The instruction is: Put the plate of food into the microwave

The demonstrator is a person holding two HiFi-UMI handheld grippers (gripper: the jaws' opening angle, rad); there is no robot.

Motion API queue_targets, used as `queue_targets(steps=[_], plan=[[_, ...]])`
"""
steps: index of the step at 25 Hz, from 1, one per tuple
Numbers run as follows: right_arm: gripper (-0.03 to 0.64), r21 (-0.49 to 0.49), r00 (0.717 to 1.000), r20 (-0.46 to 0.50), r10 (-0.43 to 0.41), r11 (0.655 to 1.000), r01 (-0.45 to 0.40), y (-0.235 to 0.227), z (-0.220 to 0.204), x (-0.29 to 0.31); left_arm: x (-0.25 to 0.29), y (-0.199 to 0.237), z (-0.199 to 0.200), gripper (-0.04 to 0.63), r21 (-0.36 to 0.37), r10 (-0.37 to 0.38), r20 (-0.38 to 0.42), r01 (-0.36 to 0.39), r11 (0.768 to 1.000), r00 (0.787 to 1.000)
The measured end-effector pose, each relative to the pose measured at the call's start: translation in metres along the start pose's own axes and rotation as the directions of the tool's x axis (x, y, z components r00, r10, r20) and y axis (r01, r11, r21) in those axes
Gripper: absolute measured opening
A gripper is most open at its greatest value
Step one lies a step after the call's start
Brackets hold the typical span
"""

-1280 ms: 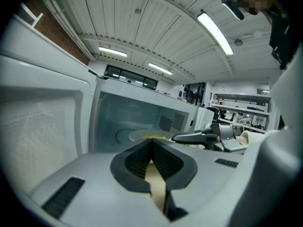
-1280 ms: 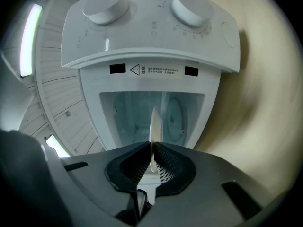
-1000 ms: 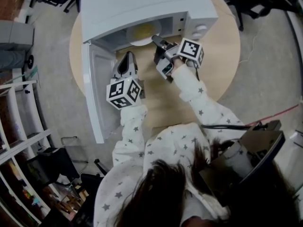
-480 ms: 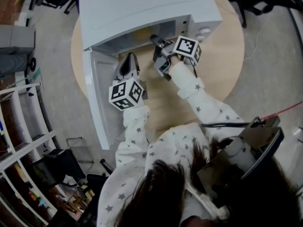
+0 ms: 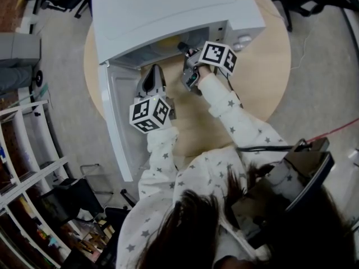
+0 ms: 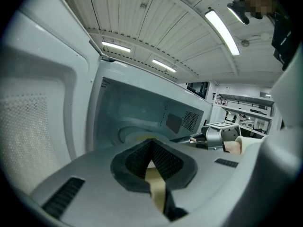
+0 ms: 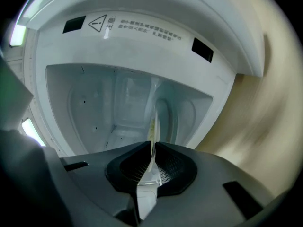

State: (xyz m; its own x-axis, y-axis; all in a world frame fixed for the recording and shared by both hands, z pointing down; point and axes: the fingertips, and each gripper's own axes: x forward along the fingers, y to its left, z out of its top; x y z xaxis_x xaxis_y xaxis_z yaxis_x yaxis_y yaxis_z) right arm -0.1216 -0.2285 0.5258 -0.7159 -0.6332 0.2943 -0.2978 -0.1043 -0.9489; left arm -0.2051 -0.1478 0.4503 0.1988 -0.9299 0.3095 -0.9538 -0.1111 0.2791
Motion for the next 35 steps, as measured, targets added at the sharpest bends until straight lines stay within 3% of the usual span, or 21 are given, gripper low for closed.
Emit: queue_targets(steps=[3,4,12,16,20,27,35], plan=[[0.023,-0.022,1.0,-0.007,-0.004,1.0,0.004,0.0,0.0,0.003,0.0,0.002,0.002,0.002,-0.003,0.004,-0.001,-0.004,1.0,1.0],[0.085,-0.028,1.0,-0.013,0.0,1.0,0.0,0.002,0.0,0.004,0.0,0.003,0.003,0.002,-0.004,0.005,-0.002,-0.005,1.0,1.0],[0.204,-0.157,0.998,-0.054,-0.039,0.987,0.03,0.012,0.006,0.024,0.01,0.012,0.009,0.002,-0.013,0.009,-0.003,-0.009,1.0,1.0],[0.222,-0.339,0.987,-0.075,-0.144,0.934,0.111,0.01,0.005,0.023,0.01,0.01,0.009,0.002,-0.016,0.004,-0.004,-0.004,1.0,1.0],[0.222,-0.43,0.974,-0.086,-0.21,0.89,0.154,0.005,0.002,0.022,0.009,0.007,0.007,0.002,-0.017,-0.001,-0.008,0.001,1.0,1.0],[0.222,-0.423,0.971,-0.103,-0.216,0.893,0.154,0.001,0.0,0.018,0.008,0.003,0.004,0.002,-0.018,-0.007,-0.01,0.007,1.0,1.0],[0.222,-0.394,0.973,-0.161,-0.165,0.915,0.09,0.004,-0.012,0.005,0.005,-0.003,0.003,0.002,-0.016,-0.007,-0.004,0.007,1.0,1.0]])
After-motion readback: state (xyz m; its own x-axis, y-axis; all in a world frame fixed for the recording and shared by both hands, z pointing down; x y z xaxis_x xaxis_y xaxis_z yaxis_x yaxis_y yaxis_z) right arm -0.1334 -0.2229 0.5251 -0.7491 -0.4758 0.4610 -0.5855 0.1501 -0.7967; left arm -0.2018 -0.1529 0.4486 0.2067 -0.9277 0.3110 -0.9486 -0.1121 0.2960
